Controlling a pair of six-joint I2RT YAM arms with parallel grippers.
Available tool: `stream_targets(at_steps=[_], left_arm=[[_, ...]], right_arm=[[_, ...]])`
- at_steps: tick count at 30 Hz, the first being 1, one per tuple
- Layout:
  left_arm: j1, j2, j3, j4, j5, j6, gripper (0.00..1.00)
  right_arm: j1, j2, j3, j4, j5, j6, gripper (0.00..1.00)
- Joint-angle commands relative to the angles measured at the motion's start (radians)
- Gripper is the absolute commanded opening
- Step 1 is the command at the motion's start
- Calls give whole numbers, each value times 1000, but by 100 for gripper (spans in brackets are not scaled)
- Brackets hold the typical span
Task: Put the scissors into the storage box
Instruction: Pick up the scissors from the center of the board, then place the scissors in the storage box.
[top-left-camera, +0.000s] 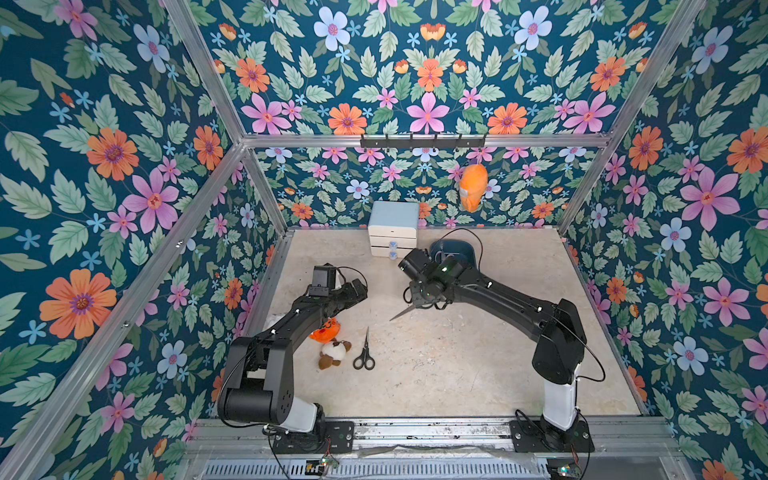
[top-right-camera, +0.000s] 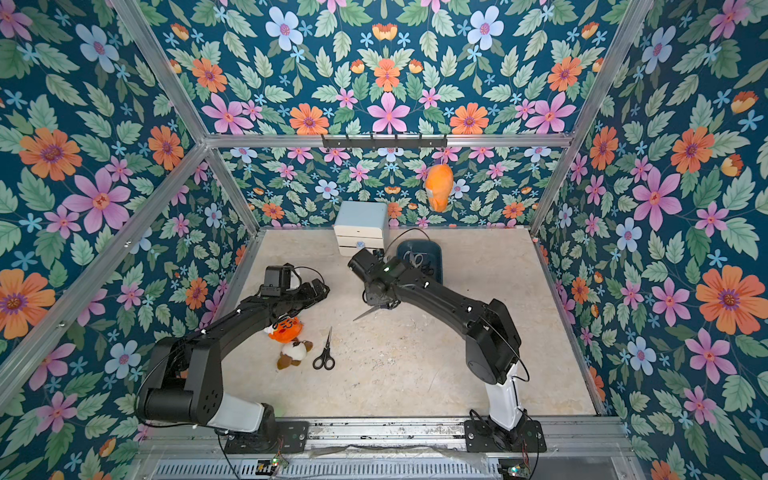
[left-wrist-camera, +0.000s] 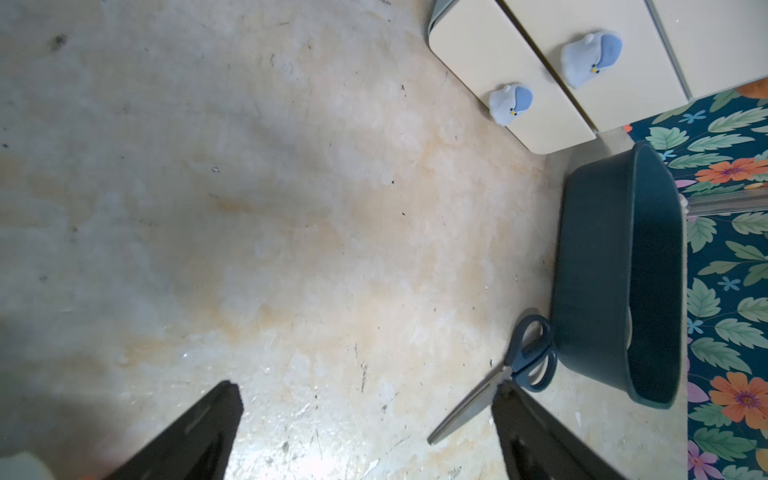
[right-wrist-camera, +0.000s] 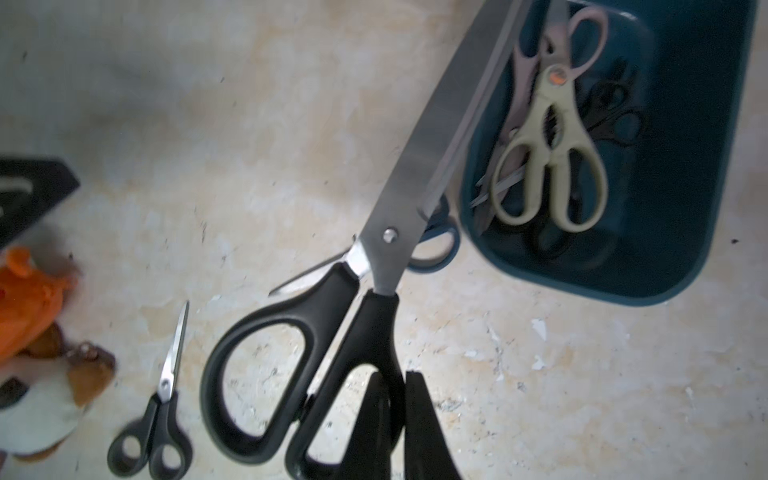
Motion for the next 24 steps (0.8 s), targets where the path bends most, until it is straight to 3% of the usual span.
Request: stream_targets(at_steps=[1, 6, 14, 24], left_arm=[[-3, 11, 8, 12, 21, 1, 99], [-13, 19, 13, 12, 17, -10, 99], [-33, 45, 36, 21, -12, -29, 99], [-38, 96, 79, 21, -8, -30, 99]], right_arm=[[-75, 33, 63, -40, -19, -4, 0], [-194, 131, 202, -83, -83, -28, 0], [-294, 304, 392, -219, -111, -244, 0], [-359, 339, 330, -238, -149, -314, 0]])
